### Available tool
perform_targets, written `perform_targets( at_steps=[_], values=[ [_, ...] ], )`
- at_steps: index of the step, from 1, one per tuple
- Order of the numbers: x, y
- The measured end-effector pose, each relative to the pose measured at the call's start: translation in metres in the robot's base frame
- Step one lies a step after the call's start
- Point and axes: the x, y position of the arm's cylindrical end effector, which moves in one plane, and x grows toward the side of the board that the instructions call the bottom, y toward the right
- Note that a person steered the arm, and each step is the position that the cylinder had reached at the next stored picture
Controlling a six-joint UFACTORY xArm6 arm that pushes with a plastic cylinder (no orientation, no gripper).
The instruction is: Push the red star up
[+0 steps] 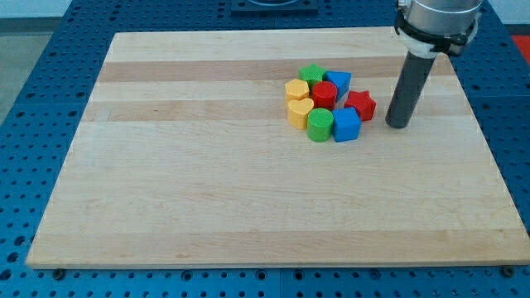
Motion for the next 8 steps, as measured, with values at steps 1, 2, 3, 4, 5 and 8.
perform_targets(
  at_steps=[1,2,3,4,5,8],
  values=[
    [0.000,-0.004],
    [0.000,-0.006],
    [0.000,-0.018],
    [0.000,-0.028],
    [0.000,-0.035],
    [-0.007,-0.043]
  ],
)
